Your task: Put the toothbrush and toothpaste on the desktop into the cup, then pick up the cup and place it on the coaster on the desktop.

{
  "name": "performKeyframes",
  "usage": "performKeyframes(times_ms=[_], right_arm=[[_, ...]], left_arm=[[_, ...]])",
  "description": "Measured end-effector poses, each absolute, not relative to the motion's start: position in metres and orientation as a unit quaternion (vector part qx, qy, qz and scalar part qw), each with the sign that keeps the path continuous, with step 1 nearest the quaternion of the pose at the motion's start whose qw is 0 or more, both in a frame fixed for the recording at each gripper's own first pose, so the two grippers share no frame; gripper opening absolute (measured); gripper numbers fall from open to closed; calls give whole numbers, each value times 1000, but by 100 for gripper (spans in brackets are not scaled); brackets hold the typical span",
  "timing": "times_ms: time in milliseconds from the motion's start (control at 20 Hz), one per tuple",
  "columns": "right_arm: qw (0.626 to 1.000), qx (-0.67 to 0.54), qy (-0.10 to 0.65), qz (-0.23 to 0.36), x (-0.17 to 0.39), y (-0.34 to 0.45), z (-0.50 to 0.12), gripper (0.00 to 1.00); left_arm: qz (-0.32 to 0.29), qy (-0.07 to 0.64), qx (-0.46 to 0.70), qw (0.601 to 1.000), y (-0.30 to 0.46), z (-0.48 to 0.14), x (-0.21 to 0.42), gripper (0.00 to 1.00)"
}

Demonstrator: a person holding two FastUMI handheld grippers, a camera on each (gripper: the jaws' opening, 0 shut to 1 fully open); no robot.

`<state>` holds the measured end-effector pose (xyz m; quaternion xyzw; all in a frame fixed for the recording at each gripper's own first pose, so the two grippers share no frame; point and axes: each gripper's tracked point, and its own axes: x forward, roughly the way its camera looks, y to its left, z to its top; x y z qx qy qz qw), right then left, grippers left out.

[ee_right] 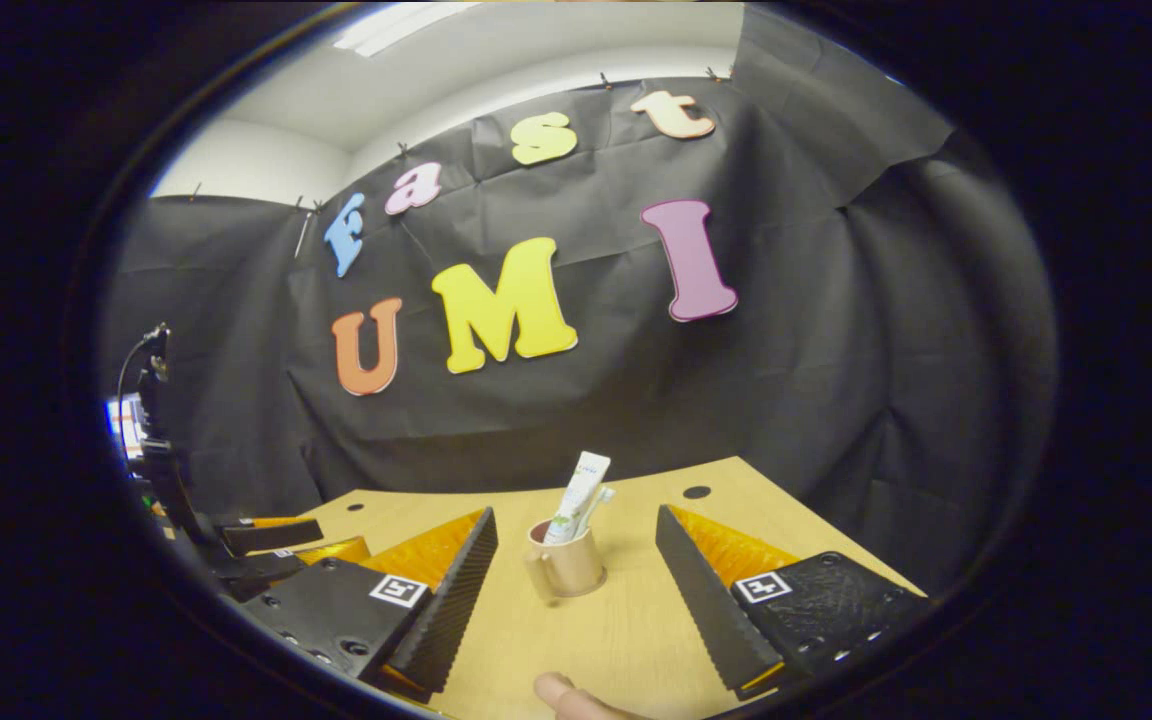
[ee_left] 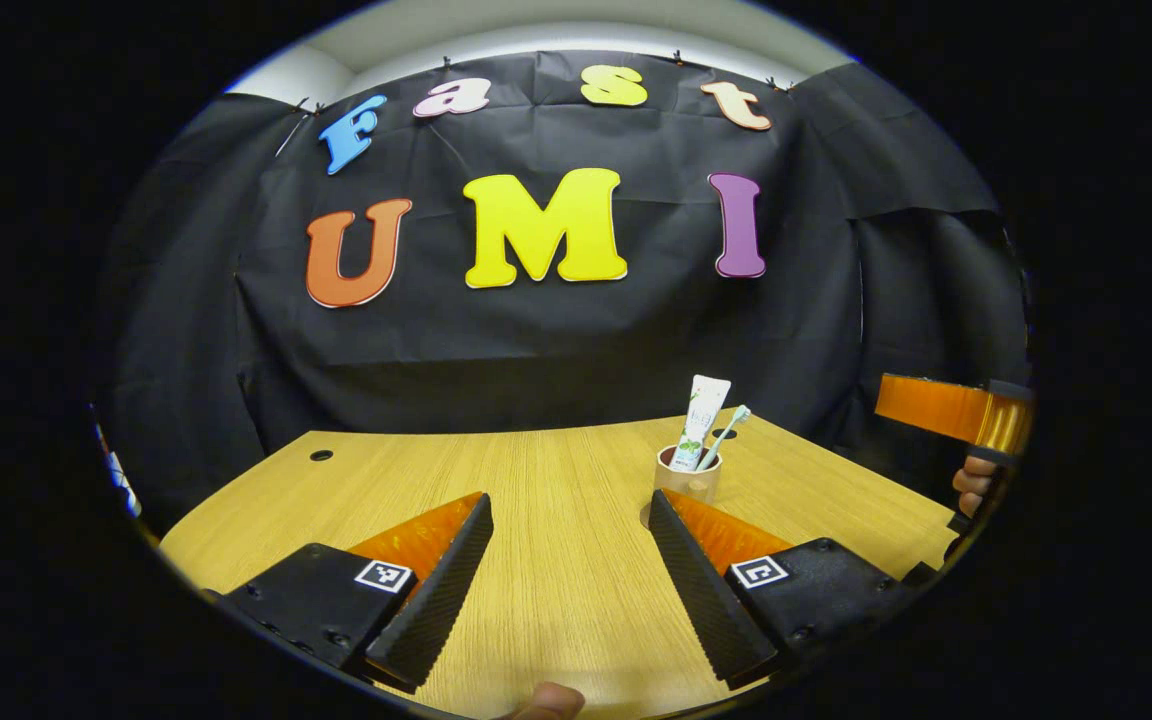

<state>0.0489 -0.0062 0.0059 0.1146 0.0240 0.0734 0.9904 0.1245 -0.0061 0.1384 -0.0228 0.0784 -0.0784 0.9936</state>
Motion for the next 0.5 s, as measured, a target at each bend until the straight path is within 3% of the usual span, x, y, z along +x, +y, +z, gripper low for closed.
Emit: performKeyframes(times_ms=[500], right_arm=[[993, 84, 6, 80, 27, 16, 18, 95]], left_arm=[[-67, 36, -26, 997, 11, 167, 89, 98]])
